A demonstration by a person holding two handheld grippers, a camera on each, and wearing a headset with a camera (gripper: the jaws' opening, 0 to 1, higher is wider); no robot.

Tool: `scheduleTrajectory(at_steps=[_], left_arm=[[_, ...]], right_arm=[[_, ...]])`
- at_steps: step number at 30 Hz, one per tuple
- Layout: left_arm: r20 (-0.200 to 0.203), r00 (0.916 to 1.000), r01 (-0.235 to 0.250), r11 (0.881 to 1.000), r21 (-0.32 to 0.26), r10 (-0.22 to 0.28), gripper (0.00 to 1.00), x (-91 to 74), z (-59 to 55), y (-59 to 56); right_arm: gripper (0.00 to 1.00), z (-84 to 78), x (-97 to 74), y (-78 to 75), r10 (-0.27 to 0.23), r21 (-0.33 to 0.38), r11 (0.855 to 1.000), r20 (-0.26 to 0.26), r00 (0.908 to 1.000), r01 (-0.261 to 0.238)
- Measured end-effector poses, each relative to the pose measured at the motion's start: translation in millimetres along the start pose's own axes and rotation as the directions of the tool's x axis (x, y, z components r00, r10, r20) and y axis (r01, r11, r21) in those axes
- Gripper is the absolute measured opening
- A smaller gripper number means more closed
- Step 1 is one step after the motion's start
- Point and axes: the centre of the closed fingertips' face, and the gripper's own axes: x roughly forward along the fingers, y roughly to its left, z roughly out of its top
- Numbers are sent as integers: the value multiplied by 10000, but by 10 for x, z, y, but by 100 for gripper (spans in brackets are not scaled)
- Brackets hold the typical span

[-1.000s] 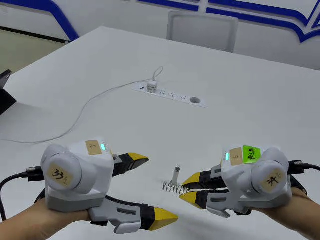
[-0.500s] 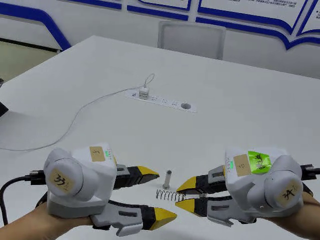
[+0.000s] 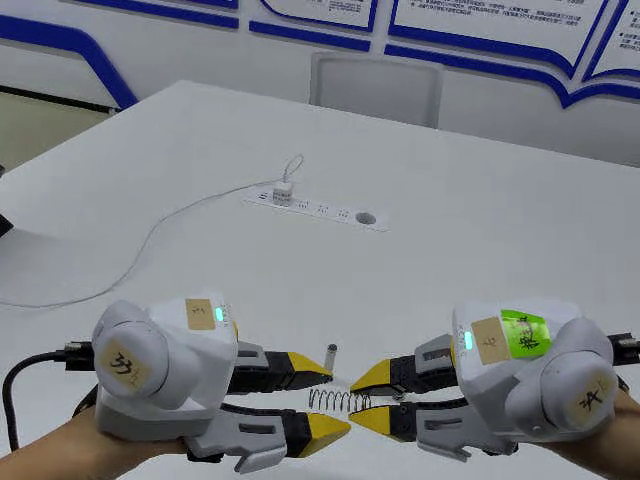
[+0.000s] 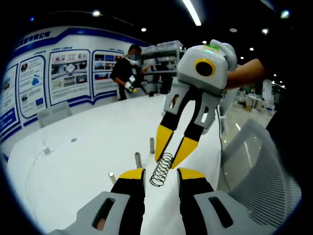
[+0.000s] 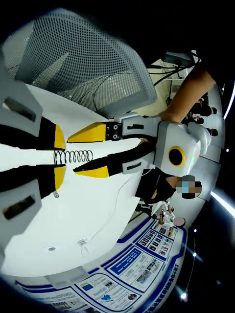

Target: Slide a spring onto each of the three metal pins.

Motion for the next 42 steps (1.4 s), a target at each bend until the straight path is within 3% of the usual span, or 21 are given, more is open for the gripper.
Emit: scheduleTrajectory(at_steps=[3, 5, 8, 15, 19, 26, 30, 42], left_arm=[[-43, 9999, 145, 9999, 55, -145, 24, 1, -7, -33], [-117, 9999, 45, 9992, 386, -40, 20, -1, -19, -27], [-111, 9998, 187, 9993, 323, -184, 17, -1, -23, -54], [-373, 9989, 328, 9922, 1206, -285, 12, 13, -64, -114], [-265, 9990, 397, 9860, 1619, -359, 10, 7, -50, -137], [-256, 9986, 498, 9820, 1823, -459, 10, 13, -29, -144], [-334, 9979, 604, 9809, 1847, -552, 10, 12, -44, -154], [-310, 9958, 909, 9752, 2017, -864, 10, 7, -39, -191]], right_arm=[[11, 19, -14, 28, 94, -93, 9999, 40, 9999, -93], [11, 14, -16, 54, 183, -191, 9996, -15, 9998, -184], [11, 8, -19, 81, 239, -269, 9994, -64, 9997, -240], [11, -13, -16, 107, 343, -431, 9985, -169, 9993, -350], [11, -15, -30, 114, 480, -354, 9982, -39, 9988, -481], [12, -18, -46, 104, 525, -22, 9986, 211, 9984, -525], [15, -95, -27, 108, 574, 96, 9983, -5, 9984, -574], [11, -46, -91, 135, 1023, 996, 9893, 492, 9935, -1068]])
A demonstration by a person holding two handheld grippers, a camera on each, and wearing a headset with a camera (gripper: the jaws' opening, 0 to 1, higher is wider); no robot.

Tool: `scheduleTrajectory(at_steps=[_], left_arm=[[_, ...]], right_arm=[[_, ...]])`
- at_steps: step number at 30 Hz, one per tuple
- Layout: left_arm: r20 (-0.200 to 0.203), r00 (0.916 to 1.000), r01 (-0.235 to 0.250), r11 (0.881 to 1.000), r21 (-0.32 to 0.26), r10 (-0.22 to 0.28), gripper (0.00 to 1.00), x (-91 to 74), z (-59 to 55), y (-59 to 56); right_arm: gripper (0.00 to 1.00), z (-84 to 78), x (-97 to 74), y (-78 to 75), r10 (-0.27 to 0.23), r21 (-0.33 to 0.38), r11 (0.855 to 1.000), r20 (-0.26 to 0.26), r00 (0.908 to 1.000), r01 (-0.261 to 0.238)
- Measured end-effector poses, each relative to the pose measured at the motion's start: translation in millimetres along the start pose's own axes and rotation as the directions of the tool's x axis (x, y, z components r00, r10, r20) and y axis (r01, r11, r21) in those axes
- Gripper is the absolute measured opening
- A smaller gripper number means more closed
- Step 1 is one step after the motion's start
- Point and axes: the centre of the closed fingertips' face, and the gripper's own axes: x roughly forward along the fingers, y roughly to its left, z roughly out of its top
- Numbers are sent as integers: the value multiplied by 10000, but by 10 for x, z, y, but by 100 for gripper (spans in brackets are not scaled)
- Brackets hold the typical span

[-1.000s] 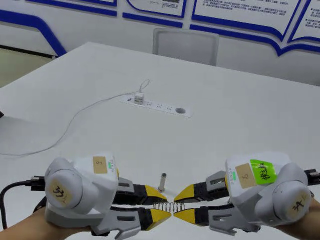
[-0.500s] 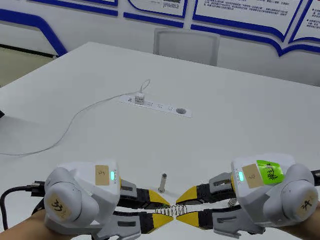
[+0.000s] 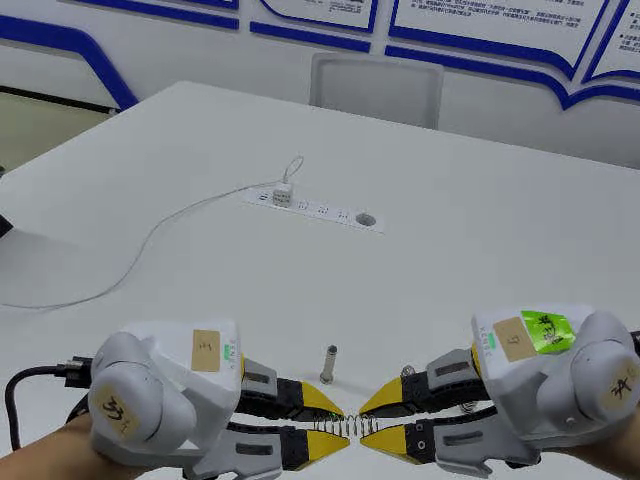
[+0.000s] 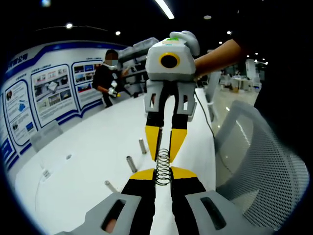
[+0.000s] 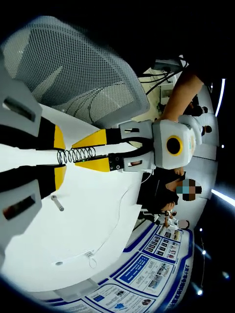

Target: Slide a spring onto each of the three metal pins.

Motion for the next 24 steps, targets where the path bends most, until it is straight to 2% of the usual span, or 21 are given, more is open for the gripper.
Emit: scheduleTrajectory(at_steps=[3, 9, 17, 20, 24], left_arm=[[37, 10000, -39, 10000, 48, 38, 10, 5, 11, 19], [-180, 9998, -65, 9994, 351, 71, 10, 33, -18, 28], [-29, 9998, -215, 9997, 72, 215, 10, 12, -8, 58], [71, 9997, -245, 9997, -20, 245, 10, -7, 15, 68], [201, 9995, -258, 9996, -102, 260, 10, -43, 32, 84]], right_arm=[[11, 44, -47, -13, 15, 189, 9998, 224, 9997, -19], [11, 127, -95, -2, 127, 474, 9988, 548, 9984, -153], [11, 247, -110, -32, 29, 1065, 9942, 1150, 9934, -153], [11, 316, -122, -49, 21, 1594, 9868, 1593, 9872, -278], [11, 348, -121, -55, 14, 1802, 9830, 1807, 9835, -345]])
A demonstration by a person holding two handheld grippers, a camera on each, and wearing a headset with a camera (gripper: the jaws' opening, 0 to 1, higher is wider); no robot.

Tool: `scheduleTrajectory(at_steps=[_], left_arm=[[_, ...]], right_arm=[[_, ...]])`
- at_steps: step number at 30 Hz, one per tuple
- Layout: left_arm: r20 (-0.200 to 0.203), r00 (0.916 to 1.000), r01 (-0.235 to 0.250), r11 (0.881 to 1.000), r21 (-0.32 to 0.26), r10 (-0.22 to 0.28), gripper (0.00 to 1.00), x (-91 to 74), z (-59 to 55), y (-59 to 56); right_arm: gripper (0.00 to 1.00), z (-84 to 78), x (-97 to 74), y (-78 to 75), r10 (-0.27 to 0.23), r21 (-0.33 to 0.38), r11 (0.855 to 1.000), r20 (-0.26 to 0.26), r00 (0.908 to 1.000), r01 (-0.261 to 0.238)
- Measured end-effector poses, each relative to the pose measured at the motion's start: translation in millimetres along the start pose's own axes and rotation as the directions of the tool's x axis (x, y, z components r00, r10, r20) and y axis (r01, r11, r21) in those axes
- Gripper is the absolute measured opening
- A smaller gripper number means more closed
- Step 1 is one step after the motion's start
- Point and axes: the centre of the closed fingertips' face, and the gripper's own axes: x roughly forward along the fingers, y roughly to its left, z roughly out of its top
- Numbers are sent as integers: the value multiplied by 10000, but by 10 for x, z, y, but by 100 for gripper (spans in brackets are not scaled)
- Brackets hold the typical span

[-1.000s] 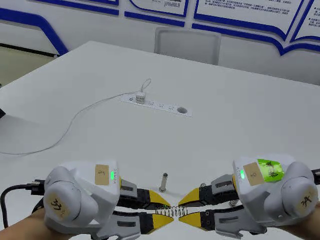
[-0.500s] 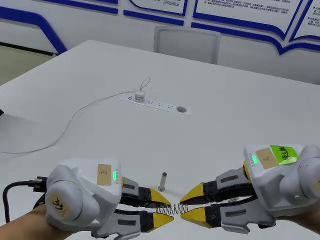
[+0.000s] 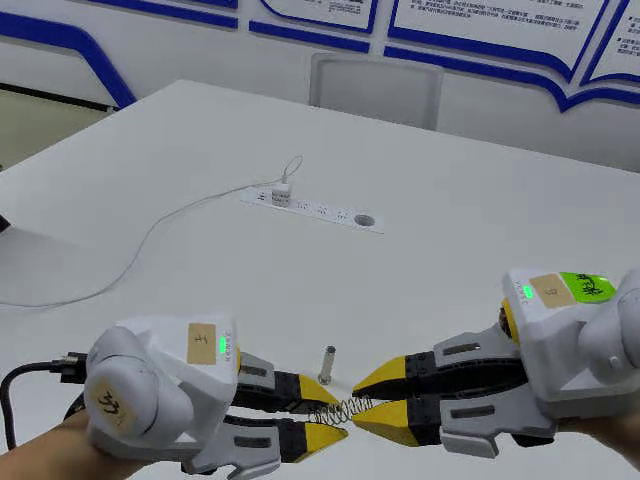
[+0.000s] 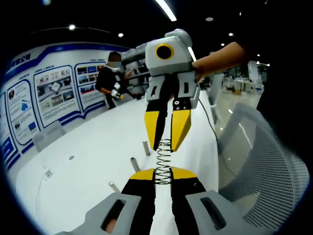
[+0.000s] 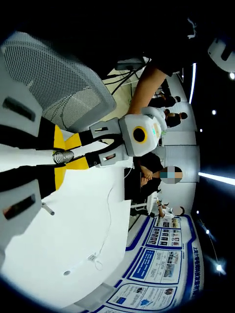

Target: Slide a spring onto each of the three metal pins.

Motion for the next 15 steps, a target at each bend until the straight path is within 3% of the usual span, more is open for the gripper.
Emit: scheduleTrajectory(at_steps=[4, 9, 15], left_arm=[[-70, 10000, 28, 10000, 29, -27, 10, 9, 0, -7], [-233, 9997, 4, 9999, 106, -1, 10, 45, -33, -9], [-185, 9998, -50, 10000, 23, 50, 10, 49, -18, -13]], right_arm=[[11, 70, 21, 9, 21, 183, 9998, 315, 9995, -26], [11, 92, 61, 19, -67, -109, 9999, 289, 9996, 70], [11, 118, 55, 14, -87, 306, 9995, 446, 9990, 74]])
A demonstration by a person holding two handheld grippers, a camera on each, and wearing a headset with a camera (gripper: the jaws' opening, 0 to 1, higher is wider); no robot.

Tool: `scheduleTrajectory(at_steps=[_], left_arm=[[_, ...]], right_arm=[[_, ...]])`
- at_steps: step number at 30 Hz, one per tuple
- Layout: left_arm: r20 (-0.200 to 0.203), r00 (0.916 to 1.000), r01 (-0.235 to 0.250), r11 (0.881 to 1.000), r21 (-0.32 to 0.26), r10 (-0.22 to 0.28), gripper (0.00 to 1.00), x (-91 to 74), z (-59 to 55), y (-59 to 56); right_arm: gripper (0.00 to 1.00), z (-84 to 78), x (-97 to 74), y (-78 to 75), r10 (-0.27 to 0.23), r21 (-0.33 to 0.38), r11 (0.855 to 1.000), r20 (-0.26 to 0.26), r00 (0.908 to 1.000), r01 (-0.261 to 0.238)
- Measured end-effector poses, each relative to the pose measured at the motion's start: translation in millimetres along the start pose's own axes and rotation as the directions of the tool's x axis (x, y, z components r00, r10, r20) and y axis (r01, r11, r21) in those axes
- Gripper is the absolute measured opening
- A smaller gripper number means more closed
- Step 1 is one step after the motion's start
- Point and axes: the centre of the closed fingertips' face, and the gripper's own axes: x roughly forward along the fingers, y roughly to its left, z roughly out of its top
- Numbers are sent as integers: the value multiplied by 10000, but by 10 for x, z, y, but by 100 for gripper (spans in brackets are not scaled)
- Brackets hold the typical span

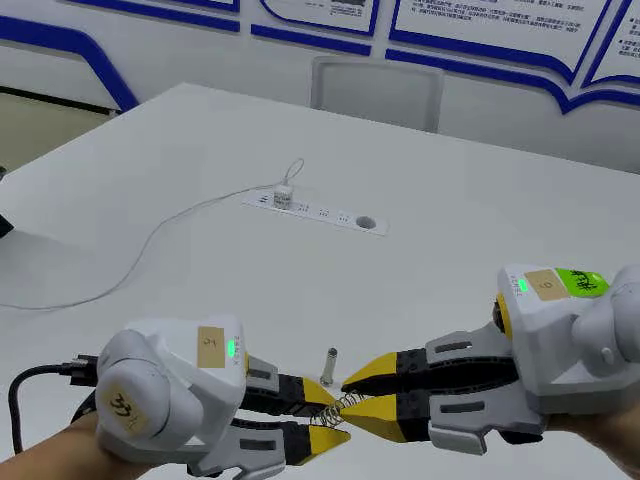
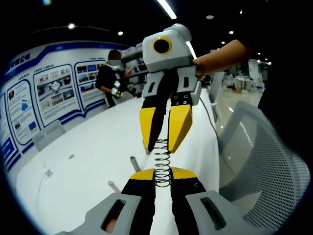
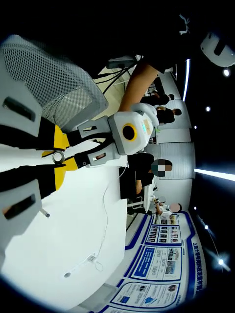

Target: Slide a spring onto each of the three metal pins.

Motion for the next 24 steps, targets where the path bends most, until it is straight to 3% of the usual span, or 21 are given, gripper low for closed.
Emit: scheduleTrajectory(at_steps=[3, 17, 24], left_arm=[[126, 9999, 25, 10000, -34, -25, 10, 12, 30, -11], [127, 9999, -10, 9998, -179, 12, 10, 40, 25, -18], [145, 9987, -491, 9979, -426, 498, 11, 24, 13, 79]], right_arm=[[11, 54, 9, 3, 0, 291, 9996, 313, 9995, -9], [10, 47, 44, 9, -127, 324, 9994, 255, 9996, 118], [10, 68, 64, -66, -493, 404, 9980, 292, 9984, 481]])
